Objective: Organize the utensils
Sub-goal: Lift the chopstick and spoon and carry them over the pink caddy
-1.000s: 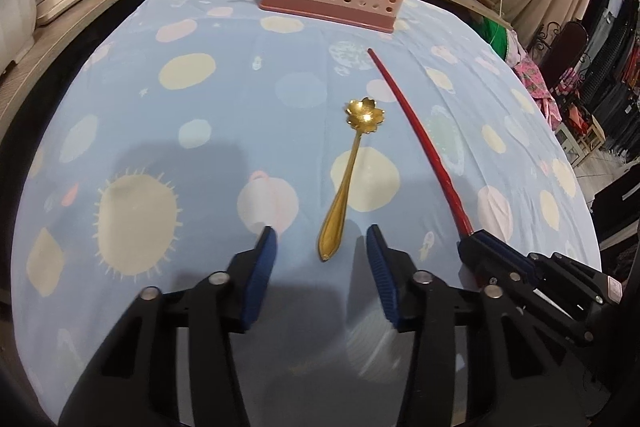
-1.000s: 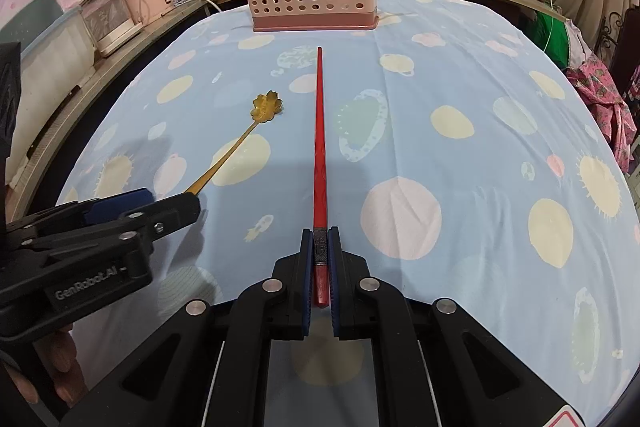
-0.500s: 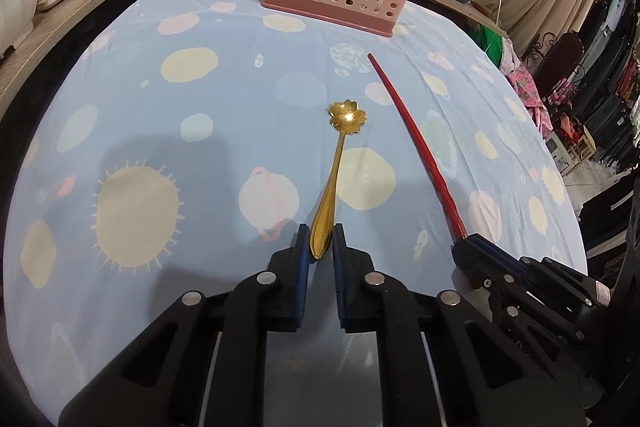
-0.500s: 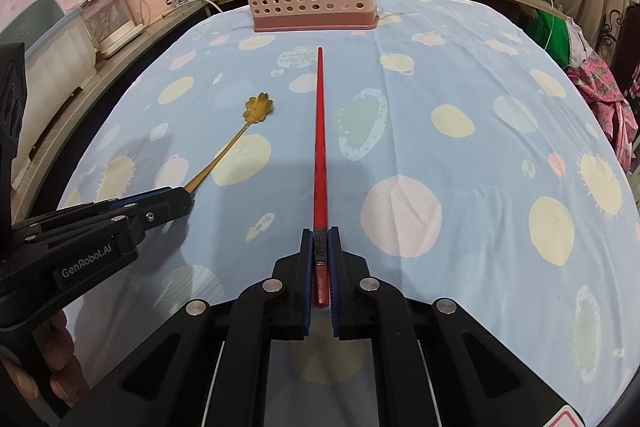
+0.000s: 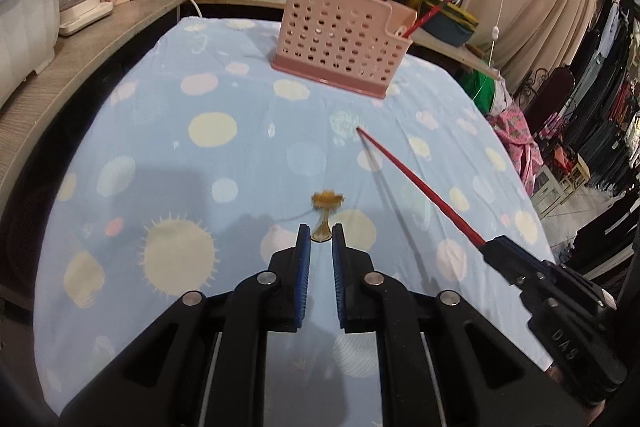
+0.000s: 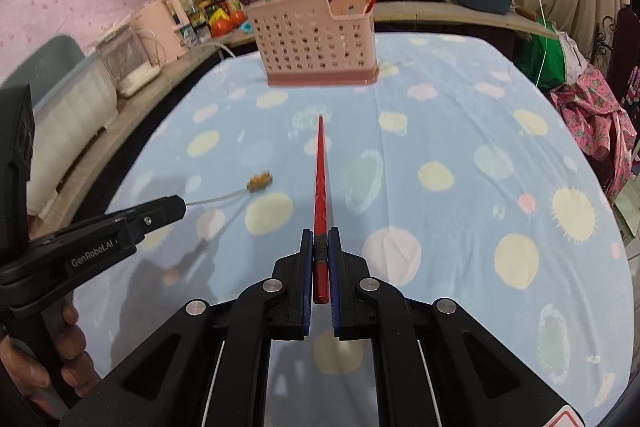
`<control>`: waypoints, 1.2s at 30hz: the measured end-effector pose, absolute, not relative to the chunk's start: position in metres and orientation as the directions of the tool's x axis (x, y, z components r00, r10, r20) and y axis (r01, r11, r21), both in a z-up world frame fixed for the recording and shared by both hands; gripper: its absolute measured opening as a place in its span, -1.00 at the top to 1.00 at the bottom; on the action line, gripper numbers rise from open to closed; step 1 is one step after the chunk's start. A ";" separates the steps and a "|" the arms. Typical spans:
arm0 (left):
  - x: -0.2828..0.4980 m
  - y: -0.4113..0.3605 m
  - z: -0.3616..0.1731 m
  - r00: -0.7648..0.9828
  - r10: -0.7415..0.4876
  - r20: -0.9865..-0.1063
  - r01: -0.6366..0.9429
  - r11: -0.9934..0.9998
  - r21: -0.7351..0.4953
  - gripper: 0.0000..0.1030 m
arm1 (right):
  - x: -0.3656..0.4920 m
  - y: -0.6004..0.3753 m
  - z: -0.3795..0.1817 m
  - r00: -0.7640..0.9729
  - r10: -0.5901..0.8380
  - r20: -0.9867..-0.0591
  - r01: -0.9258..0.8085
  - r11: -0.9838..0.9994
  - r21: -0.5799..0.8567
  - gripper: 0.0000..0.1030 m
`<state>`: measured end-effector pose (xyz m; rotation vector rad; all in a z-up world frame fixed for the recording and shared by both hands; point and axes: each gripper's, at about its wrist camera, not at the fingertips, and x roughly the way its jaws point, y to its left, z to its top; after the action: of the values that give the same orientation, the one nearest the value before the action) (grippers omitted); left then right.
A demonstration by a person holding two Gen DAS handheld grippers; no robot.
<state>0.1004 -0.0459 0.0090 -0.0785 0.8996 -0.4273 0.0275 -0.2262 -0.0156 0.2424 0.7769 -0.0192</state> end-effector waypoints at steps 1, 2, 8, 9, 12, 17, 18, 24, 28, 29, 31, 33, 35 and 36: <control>0.101 -0.045 0.013 0.551 -0.393 -0.736 0.328 0.913 -0.242 0.79 | 0.028 -0.228 -0.009 0.724 0.074 -0.685 0.107 0.970 0.217 0.87; 0.102 -0.044 0.016 0.558 -0.394 -0.731 0.327 0.913 -0.242 0.80 | 0.027 -0.230 -0.003 0.734 0.075 -0.675 0.107 0.969 0.224 0.87; 0.109 -0.039 0.030 0.587 -0.395 -0.707 0.324 0.914 -0.242 0.80 | 0.029 -0.244 0.033 0.784 0.096 -0.613 0.103 0.954 0.281 0.87; 0.111 -0.037 0.033 0.591 -0.395 -0.703 0.323 0.915 -0.243 0.80 | 0.029 -0.246 0.039 0.793 0.100 -0.602 0.101 0.951 0.291 0.87; 0.114 -0.034 0.036 0.597 -0.395 -0.698 0.319 0.915 -0.245 0.80 | 0.030 -0.250 0.053 0.813 0.106 -0.573 0.093 0.947 0.307 0.87; 0.120 -0.034 0.041 0.603 -0.395 -0.693 0.321 0.915 -0.242 0.80 | 0.033 -0.256 0.076 0.843 0.114 -0.526 0.077 0.942 0.328 0.87; 0.120 -0.034 0.042 0.604 -0.395 -0.693 0.322 0.915 -0.241 0.80 | 0.034 -0.257 0.080 0.848 0.113 -0.518 0.075 0.941 0.329 0.87; 0.130 -0.039 0.054 0.611 -0.401 -0.683 0.338 0.912 -0.233 0.80 | 0.044 -0.268 0.102 0.874 0.112 -0.473 0.068 0.936 0.346 0.87; 0.141 -0.047 0.071 0.617 -0.422 -0.664 0.367 0.901 -0.232 0.80 | 0.061 -0.279 0.117 0.891 0.091 -0.444 0.075 0.937 0.342 0.87; 0.143 -0.049 0.077 0.625 -0.425 -0.655 0.377 0.899 -0.223 0.80 | 0.066 -0.282 0.121 0.897 0.085 -0.434 0.076 0.938 0.339 0.87; 0.151 -0.055 0.090 0.640 -0.433 -0.635 0.396 0.894 -0.210 0.80 | 0.075 -0.286 0.130 0.906 0.072 -0.417 0.078 0.941 0.331 0.87; 0.158 -0.058 0.101 0.649 -0.441 -0.620 0.408 0.889 -0.206 0.80 | 0.087 -0.292 0.139 0.915 0.052 -0.400 0.085 0.944 0.317 0.87; 0.169 -0.064 0.115 0.660 -0.453 -0.600 0.423 0.883 -0.202 0.80 | 0.101 -0.298 0.147 0.921 0.048 -0.387 0.086 0.943 0.322 0.87; 0.176 -0.067 0.122 0.663 -0.459 -0.591 0.430 0.880 -0.201 0.80 | 0.107 -0.301 0.149 0.923 0.050 -0.383 0.085 0.941 0.328 0.87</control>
<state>0.1759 -0.0669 0.1225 -0.0456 0.6803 -0.5024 0.1074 -0.3012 0.1487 0.3473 0.3978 -0.0179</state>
